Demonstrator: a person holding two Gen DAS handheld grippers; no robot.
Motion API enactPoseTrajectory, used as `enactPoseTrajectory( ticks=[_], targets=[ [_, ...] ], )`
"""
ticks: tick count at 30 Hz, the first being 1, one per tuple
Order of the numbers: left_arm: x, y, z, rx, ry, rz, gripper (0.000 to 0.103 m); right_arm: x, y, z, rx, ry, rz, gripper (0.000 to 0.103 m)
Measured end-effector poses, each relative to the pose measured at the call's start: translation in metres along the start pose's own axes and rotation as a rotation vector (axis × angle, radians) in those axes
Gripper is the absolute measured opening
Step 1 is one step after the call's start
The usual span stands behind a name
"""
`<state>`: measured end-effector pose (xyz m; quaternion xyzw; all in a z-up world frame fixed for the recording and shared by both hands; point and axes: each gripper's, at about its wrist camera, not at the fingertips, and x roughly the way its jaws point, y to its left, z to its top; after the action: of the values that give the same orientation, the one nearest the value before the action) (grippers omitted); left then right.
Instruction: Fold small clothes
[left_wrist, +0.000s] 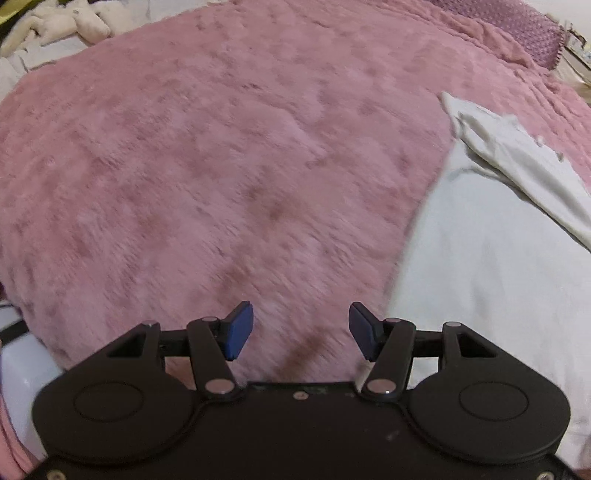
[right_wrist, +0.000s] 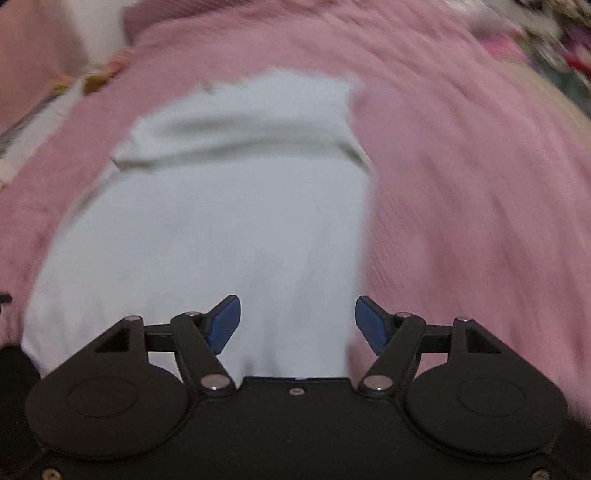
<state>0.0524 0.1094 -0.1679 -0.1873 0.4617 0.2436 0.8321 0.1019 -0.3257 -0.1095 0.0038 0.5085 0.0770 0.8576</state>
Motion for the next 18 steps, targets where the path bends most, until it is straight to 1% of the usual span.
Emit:
enactPoseTrajectory(
  ticks=[2,5,8,11,14,15,16,18],
  targets=[
    [0.0,-0.014,-0.01,0.023,0.019,-0.029,0.059,-0.01,-0.014,-0.032,0.083,0.011,-0.011,0.066],
    [0.007,-0.036,-0.021,0.073,0.053,-0.053,0.059,-0.012,-0.022,-0.053,0.19,0.017,0.019,0.066],
    [0.02,-0.055,-0.031,0.138,0.09,-0.044,0.059,-0.009,-0.027,-0.051,0.237,0.012,0.014,0.066],
    [0.03,-0.062,-0.033,0.159,0.114,-0.054,0.059,0.001,-0.023,-0.043,0.225,0.004,0.018,0.066],
    [0.038,-0.064,-0.033,0.161,0.124,-0.053,0.062,0.012,-0.022,-0.038,0.245,0.006,0.057,0.066],
    [0.041,-0.064,-0.032,0.162,0.128,-0.057,0.062,0.013,-0.022,-0.04,0.245,0.014,0.066,0.067],
    [0.044,-0.064,-0.031,0.162,0.134,-0.06,0.065,0.021,-0.019,-0.039,0.244,0.031,0.059,0.067],
    [0.05,-0.063,-0.028,0.167,0.149,-0.072,0.066,0.032,-0.016,-0.038,0.244,0.066,0.03,0.067]
  ],
)
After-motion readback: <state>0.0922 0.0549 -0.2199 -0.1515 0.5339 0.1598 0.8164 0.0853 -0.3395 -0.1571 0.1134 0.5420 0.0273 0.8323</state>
